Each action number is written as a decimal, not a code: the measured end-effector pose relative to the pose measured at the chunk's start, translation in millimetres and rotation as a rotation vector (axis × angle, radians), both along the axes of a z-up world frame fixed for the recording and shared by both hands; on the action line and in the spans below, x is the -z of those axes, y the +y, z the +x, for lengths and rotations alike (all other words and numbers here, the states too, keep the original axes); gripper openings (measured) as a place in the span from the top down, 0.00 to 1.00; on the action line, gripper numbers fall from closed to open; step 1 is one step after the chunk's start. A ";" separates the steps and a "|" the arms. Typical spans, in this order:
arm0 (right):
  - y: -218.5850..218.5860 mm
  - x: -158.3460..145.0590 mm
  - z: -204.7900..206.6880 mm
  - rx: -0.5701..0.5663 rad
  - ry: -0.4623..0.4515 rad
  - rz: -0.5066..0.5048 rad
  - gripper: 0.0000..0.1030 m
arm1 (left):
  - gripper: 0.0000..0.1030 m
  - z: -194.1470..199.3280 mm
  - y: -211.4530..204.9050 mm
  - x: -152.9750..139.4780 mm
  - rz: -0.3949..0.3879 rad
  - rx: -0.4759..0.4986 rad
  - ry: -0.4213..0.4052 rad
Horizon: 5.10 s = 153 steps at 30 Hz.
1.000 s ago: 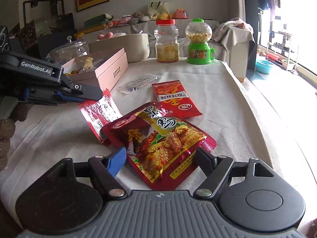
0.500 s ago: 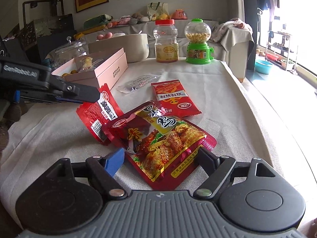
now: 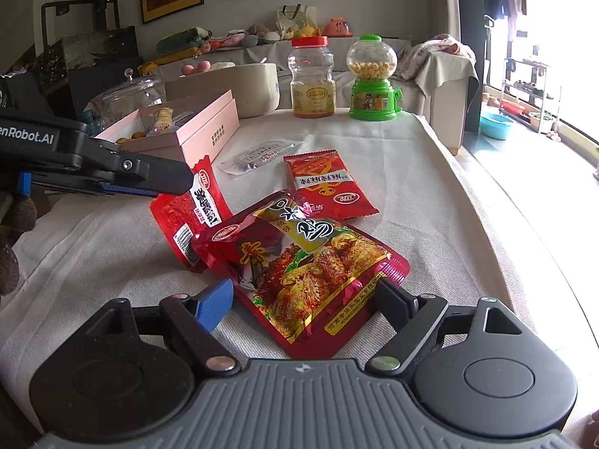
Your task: Organize snacks
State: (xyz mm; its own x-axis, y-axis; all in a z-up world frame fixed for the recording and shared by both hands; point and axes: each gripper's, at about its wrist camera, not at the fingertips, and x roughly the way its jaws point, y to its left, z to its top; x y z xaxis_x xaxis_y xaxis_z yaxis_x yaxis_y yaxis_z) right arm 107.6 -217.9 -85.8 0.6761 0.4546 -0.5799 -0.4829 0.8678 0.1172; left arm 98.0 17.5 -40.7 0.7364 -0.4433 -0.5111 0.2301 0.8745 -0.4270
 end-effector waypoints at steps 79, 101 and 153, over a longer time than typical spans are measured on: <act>83.4 -146.0 13.4 -0.322 -0.172 -0.133 0.57 | 0.89 -95.6 94.3 7.5 -0.195 -0.202 0.066; 118.2 -174.2 43.0 -0.277 -0.050 -0.074 0.57 | 0.84 71.0 205.5 -50.1 -0.232 -0.486 0.009; 141.3 -23.5 181.3 -0.113 0.295 -0.080 0.86 | 0.82 -9.8 92.2 -16.2 -0.041 -0.369 0.012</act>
State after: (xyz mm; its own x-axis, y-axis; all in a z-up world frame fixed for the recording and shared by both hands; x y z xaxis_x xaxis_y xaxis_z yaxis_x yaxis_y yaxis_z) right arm 288.9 -76.6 -62.3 0.4215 0.4620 -0.7803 -0.5319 0.8229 0.1998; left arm 88.2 109.7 -24.6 0.8446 -0.1695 -0.5079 -0.1025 0.8798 -0.4642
